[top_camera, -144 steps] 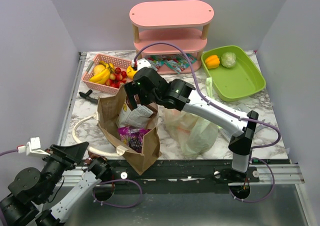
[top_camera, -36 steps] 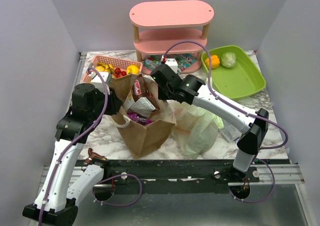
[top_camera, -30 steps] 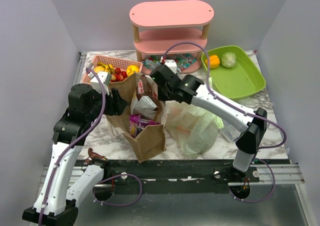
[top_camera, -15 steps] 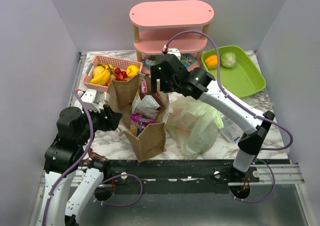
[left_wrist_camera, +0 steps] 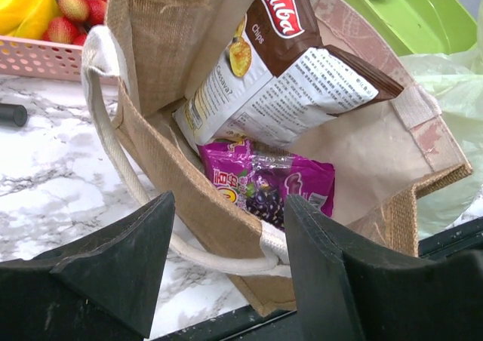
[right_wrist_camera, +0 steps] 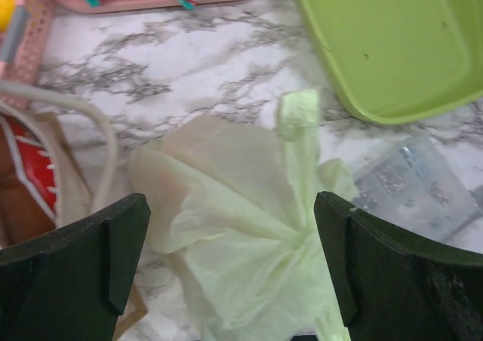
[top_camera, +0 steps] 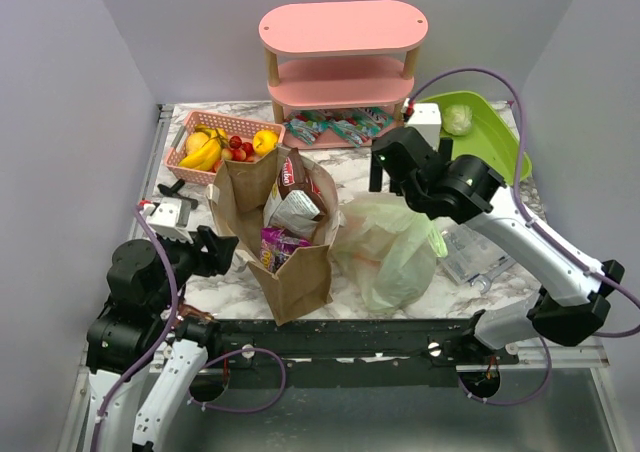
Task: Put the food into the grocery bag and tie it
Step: Adjust the grocery bag at the center of the board, then pick up the grocery bag from the center of the board.
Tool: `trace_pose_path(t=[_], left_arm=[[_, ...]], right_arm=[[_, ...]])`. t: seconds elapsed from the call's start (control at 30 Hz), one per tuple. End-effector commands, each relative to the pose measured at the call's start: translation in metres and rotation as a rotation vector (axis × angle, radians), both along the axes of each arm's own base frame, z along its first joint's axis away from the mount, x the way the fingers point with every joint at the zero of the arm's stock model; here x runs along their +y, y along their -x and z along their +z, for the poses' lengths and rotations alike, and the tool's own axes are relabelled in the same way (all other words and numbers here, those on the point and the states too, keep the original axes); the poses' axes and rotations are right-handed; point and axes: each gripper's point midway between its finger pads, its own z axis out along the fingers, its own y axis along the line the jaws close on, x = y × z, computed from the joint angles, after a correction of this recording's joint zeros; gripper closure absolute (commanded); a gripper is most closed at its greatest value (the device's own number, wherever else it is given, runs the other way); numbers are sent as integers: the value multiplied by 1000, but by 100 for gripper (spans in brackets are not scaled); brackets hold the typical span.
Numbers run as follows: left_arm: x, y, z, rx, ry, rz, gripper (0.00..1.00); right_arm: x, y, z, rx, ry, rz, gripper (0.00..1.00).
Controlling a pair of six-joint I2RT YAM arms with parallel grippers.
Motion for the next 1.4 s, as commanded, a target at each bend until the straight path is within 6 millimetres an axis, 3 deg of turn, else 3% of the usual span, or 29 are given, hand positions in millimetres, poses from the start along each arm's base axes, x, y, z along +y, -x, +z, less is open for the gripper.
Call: trace_pose_path(t=[0.0, 0.3, 0.5, 0.67, 0.77, 1.13, 1.27, 1.37], left_arm=[[4, 2, -14, 19, 28, 37, 39], [-5, 8, -8, -34, 53, -24, 38], [-8, 7, -10, -100, 97, -23, 38], [-9, 5, -18, -142, 123, -27, 38], [-11, 6, -22, -176, 140, -36, 38], [-8, 8, -26, -242, 140, -27, 38], [-7, 9, -25, -245, 136, -27, 38], [-7, 8, -25, -248, 134, -25, 38]], right_arm=[[-53, 2, -8, -14, 72, -148, 0], [-90, 3, -51, 101, 76, -218, 0], [-91, 7, -89, 202, 18, -201, 1], [-78, 9, -109, 257, -29, -162, 13], [-70, 9, -115, 274, -55, -136, 28], [-53, 3, -107, 273, -112, -83, 78], [-47, -5, -85, 226, -140, -68, 98], [-43, -12, -60, 180, -168, -57, 99]])
